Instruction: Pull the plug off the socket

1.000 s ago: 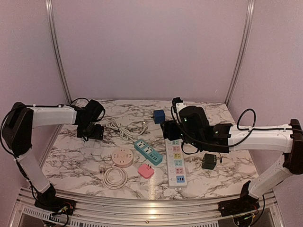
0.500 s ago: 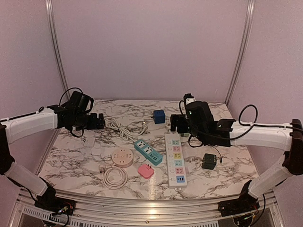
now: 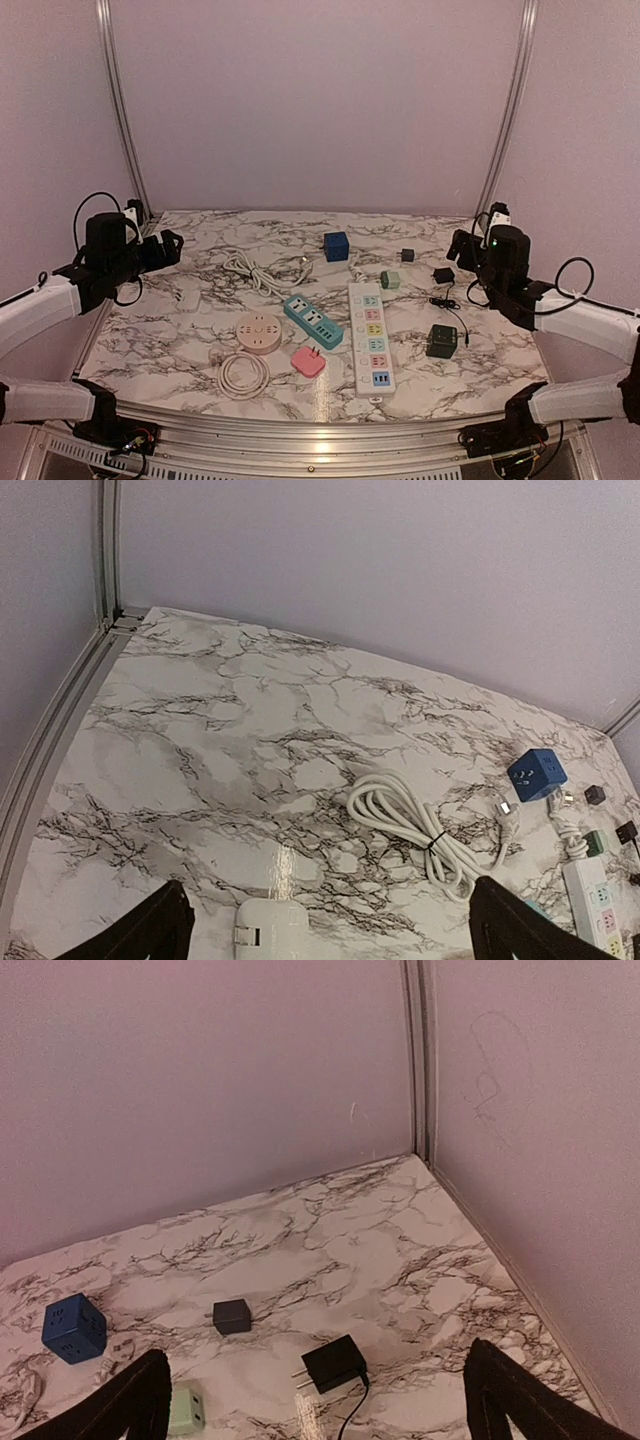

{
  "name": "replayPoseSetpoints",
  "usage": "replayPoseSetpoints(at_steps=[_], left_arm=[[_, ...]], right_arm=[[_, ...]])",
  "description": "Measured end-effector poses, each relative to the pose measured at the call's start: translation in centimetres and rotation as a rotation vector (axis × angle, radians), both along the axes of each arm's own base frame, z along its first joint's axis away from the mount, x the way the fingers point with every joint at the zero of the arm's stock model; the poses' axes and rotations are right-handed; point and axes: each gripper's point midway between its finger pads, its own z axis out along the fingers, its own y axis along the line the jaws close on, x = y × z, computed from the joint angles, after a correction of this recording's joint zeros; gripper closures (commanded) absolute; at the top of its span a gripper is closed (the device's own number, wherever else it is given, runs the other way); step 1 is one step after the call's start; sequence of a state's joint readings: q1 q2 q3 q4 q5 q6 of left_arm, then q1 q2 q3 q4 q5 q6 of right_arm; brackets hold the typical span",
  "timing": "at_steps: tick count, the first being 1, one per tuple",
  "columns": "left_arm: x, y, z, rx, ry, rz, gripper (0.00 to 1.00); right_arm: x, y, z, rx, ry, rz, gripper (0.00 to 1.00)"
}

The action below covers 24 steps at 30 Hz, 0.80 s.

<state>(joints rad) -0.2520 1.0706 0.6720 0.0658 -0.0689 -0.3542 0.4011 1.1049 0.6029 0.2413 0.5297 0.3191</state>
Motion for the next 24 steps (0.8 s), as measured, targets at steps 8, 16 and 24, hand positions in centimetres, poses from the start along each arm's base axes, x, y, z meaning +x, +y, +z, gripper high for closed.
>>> replayPoseSetpoints(at_steps=[8,16,24], left_arm=[[-0.2,4.1,-3.0,0.003,-0.063,0.066,0.01],[-0.9,6.3,-5.1,0.078,-0.084,0.141,0.01],[-0.9,8.5,-4.8,0.160,-0.156,0.231,0.01]], right_arm=[[-0.7,-7.2,-3.0,-0.045,-0.045,-0.157,0.02],[-0.9,-10.9,-6.2,-0.113,-0.040,-0.221,0.02],[-0.2,-10.5,-9.3,-0.215,-0.027,-0.174,0.02]])
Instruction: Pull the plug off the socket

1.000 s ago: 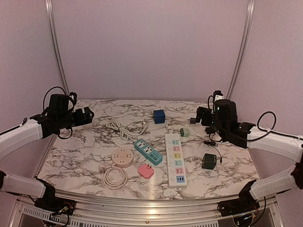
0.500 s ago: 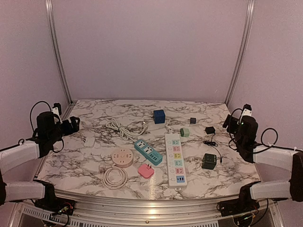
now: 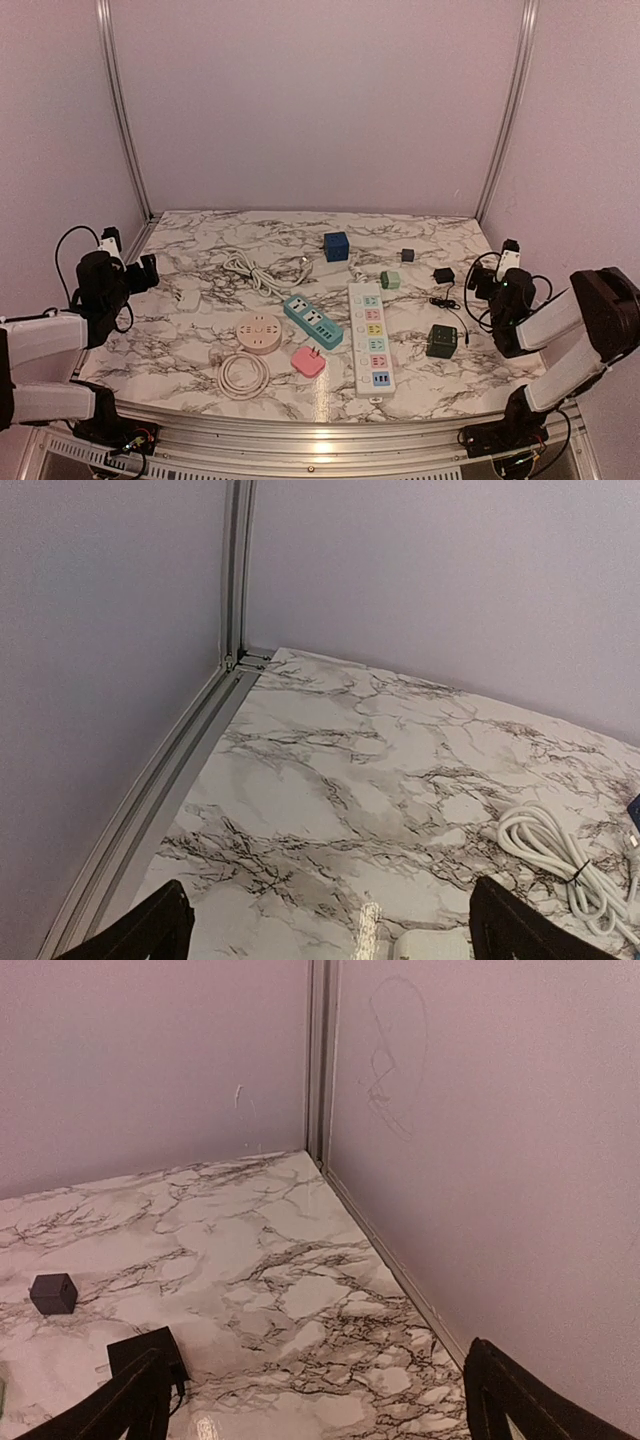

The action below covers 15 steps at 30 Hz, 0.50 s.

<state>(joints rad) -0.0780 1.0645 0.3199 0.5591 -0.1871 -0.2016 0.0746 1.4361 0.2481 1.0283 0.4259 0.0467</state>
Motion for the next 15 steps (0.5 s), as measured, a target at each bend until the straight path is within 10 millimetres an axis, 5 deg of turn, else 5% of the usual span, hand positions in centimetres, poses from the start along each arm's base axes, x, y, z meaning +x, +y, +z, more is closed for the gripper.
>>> replayPoseSetpoints(at_steps=[4,9,15], left_arm=[[0.2,1.1,-0.9,0.022,-0.029,0.045,0.01],[0.1,2.1,-4.6,0.048,0.026,0.065,0.01],[1.9,2.1,-3.3,0.101,-0.044,0.045,0.01]], right_arm=[[0.7,1.0,-0.5,-0.048,-0.029,0.064,0.01],[0.5,2.1,-1.7,-0.081,-0.001,0.141,0.01],[0.7,2.5,-0.8,-0.092,-0.037,0.164,0.01]])
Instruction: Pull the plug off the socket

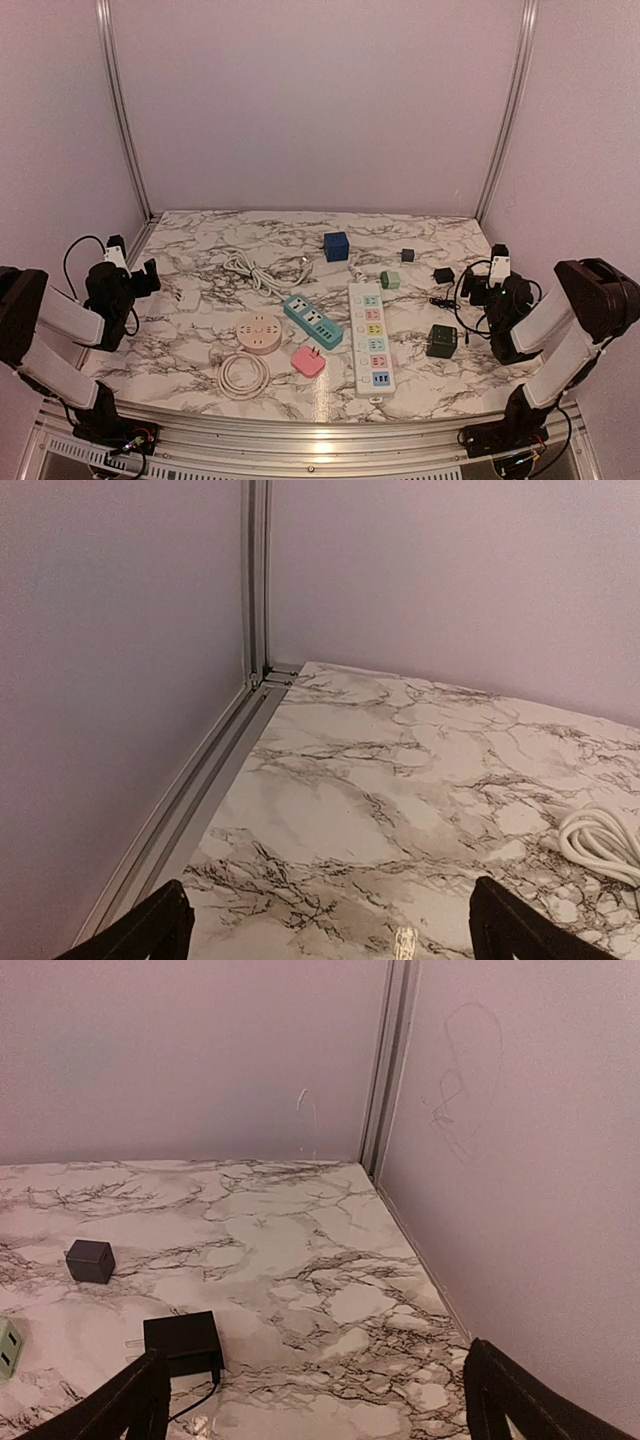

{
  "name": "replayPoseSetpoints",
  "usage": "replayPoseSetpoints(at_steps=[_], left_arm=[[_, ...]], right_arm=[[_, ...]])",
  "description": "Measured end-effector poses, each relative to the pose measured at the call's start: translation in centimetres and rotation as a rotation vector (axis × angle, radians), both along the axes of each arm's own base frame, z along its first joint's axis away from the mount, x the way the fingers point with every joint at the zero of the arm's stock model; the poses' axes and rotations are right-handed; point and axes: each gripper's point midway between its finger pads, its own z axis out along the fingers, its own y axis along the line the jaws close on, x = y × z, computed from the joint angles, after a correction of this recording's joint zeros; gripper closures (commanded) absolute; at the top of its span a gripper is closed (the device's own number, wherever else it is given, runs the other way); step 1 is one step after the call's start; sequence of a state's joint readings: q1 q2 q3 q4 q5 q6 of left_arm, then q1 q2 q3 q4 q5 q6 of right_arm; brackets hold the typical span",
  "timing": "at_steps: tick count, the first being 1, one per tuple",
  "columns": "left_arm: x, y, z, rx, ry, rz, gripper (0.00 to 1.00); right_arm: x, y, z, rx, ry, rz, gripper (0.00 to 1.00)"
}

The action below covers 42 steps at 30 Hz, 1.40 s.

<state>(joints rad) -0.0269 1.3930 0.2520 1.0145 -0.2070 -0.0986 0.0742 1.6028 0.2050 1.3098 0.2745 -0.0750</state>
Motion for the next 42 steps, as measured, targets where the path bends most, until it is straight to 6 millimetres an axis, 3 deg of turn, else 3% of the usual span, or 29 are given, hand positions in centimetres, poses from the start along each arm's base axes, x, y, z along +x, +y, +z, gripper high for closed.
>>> replayPoseSetpoints(at_steps=[6,13,42], left_arm=[[0.1,0.4,-1.5,0.016,-0.013,0.009,0.01],[0.7,-0.1,-0.4,0.028,-0.045,-0.021,0.01],[0.9,-0.7,-0.3,0.044,-0.047,-0.062,0.01]], right_arm=[[0.0,0.0,0.1,-0.004,-0.003,-0.001,0.01],[0.0,-0.1,0.2,-0.004,-0.007,-0.008,0.01],[0.1,-0.1,0.5,-0.003,-0.018,-0.007,0.02]])
